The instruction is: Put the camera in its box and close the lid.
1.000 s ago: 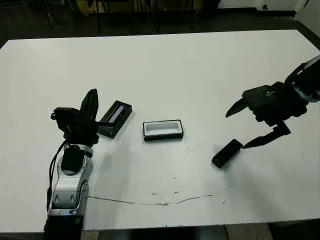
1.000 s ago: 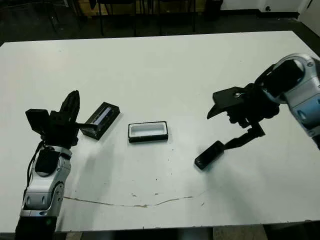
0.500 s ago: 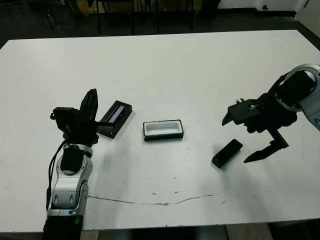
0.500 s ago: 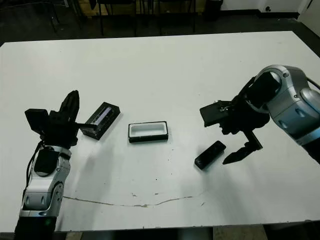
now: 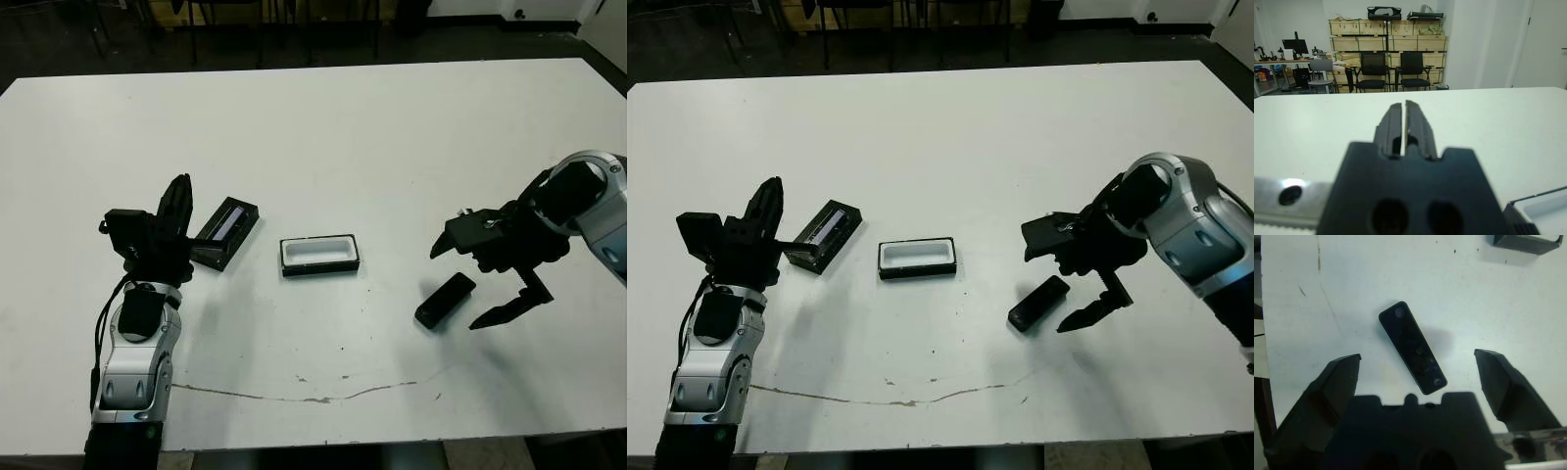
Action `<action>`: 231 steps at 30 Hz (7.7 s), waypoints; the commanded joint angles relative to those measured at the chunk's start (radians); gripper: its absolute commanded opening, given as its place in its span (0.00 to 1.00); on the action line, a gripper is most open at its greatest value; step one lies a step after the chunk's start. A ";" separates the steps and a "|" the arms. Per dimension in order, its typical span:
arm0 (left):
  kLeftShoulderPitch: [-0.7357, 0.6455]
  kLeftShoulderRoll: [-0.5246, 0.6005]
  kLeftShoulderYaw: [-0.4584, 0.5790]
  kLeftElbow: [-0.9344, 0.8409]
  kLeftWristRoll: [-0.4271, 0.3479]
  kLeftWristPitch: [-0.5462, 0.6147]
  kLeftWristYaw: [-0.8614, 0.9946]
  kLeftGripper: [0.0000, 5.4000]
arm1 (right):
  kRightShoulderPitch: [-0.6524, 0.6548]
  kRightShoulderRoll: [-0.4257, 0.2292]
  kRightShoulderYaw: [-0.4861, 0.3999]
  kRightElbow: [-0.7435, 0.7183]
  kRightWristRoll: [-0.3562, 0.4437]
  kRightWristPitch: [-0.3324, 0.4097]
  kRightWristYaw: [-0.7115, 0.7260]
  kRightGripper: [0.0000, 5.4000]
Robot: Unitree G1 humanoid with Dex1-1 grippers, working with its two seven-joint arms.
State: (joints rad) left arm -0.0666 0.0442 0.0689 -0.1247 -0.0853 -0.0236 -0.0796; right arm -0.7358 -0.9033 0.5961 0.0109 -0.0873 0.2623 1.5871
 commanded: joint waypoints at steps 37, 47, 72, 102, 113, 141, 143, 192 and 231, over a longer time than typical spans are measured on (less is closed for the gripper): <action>0.022 0.006 -0.002 0.006 0.008 0.018 0.003 0.00 | 0.222 0.071 -0.120 0.130 -0.093 -0.156 -0.228 0.52; 0.026 -0.002 -0.007 0.009 0.006 0.015 0.009 0.00 | 0.159 0.096 -0.131 0.195 -0.100 -0.119 -0.216 0.19; 0.030 0.001 -0.016 0.005 0.011 0.023 0.019 0.00 | 0.105 0.205 -0.527 0.201 0.301 0.143 -0.305 0.08; 0.016 -0.003 -0.031 0.011 0.009 0.024 0.018 0.00 | -0.340 0.467 0.065 0.419 -0.181 0.101 -0.281 0.08; 0.025 -0.004 -0.040 0.004 0.016 0.029 0.023 0.00 | -0.318 0.499 0.121 0.304 -0.282 0.125 -0.218 0.08; 0.045 -0.011 -0.055 0.001 0.015 0.022 0.024 0.00 | -0.258 0.513 0.131 0.248 -0.343 0.146 -0.200 0.08; 0.044 -0.011 -0.055 0.000 0.017 0.024 0.026 0.00 | -0.259 0.512 0.134 0.248 -0.349 0.133 -0.202 0.08; 0.061 -0.060 -0.076 0.016 0.041 -0.015 0.055 0.00 | -0.219 0.560 0.206 0.180 -0.381 0.151 -0.145 0.08; 0.086 -0.076 -0.061 0.023 0.042 -0.042 0.062 0.00 | -0.171 0.623 0.229 0.168 -0.350 0.223 -0.131 0.08</action>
State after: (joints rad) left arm 0.0078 -0.0385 0.0035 -0.1088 -0.0423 -0.0839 -0.0199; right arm -0.9669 -0.3223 0.7980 0.1736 -0.5069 0.5011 1.4174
